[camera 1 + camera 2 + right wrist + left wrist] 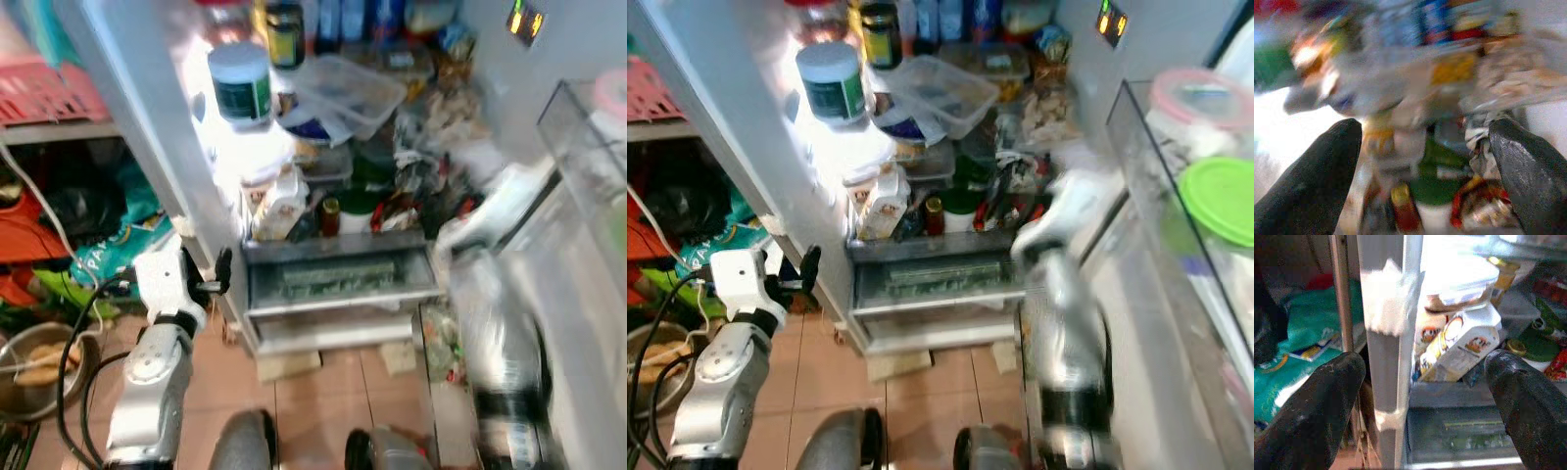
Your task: Restocking fridge
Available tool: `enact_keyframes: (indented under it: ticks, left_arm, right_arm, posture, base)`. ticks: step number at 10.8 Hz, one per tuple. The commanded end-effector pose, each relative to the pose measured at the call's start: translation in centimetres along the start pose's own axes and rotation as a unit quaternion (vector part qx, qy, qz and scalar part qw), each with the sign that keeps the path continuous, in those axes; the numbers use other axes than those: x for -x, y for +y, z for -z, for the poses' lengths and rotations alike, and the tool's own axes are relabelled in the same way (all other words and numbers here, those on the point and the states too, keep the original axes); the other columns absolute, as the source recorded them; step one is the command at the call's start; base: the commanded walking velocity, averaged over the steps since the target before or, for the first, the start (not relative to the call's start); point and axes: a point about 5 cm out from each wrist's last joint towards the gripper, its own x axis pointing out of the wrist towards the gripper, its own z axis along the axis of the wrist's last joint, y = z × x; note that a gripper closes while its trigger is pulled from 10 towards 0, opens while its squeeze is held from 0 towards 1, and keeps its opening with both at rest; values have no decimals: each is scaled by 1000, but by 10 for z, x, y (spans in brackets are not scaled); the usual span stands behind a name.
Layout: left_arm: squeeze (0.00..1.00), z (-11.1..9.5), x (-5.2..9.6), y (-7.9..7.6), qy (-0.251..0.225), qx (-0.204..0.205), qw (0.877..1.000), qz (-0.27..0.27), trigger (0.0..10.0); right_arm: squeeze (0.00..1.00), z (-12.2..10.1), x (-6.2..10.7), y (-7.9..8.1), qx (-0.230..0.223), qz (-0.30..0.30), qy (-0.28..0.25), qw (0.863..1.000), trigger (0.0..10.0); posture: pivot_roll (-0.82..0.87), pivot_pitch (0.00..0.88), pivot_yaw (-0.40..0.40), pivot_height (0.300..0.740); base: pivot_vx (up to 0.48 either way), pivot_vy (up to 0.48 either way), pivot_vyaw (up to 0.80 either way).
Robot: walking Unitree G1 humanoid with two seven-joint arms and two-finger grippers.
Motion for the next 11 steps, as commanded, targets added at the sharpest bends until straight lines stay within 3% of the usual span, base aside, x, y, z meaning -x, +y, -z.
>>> enact_keyframes:
  ticks: [1, 2, 4, 5, 6, 9, 11]
  left_arm:
    - [0, 2, -3, 0, 3, -6, 1000, -1, 10000]
    - [0, 2, -5, -2, 2, -4, 1000, 4, 10000]
    - [0, 6, -7, -16, 4, 6, 1000, 24, 10000]
    - [0, 9, -6, -28, 7, -7, 999, 49, 10000]
    - [0, 9, -5, -31, 3, -17, 998, 62, 10000]
    - [0, 11, -5, -31, 11, -15, 998, 64, 10000]
    - [0, 12, -4, -31, 11, -15, 998, 61, 10000]
  right_arm:
    - [0, -2, 7, 10, 49, -32, -5, 998, 10000]
    - [0, 4, 13, 9, 66, -34, 8, 997, 10000]
    - [0, 19, 29, -10, 69, 22, 49, 996, 10000]
    - [0, 39, 38, -23, 72, 73, 92, 990, 10000]
    - [0, 48, 41, -26, 79, 112, 112, 984, 10000]
    - [0, 48, 34, -14, 75, 82, 105, 988, 10000]
    - [0, 44, 26, -8, 60, 61, 97, 992, 10000]
  posture:
    - [62, 22, 27, 740]
    - [58, 23, 28, 740]
    - [60, 30, 30, 740]
    - [63, 34, 36, 740]
    - [62, 40, 38, 740]
    - [63, 52, 29, 740]
    - [69, 60, 30, 740]
  base:
    - [0, 0, 0]
    - [0, 0, 0]
    - [0, 0, 0]
    - [0, 0, 0]
    - [0, 0, 0]
    - [0, 0, 0]
    - [0, 332, 0]
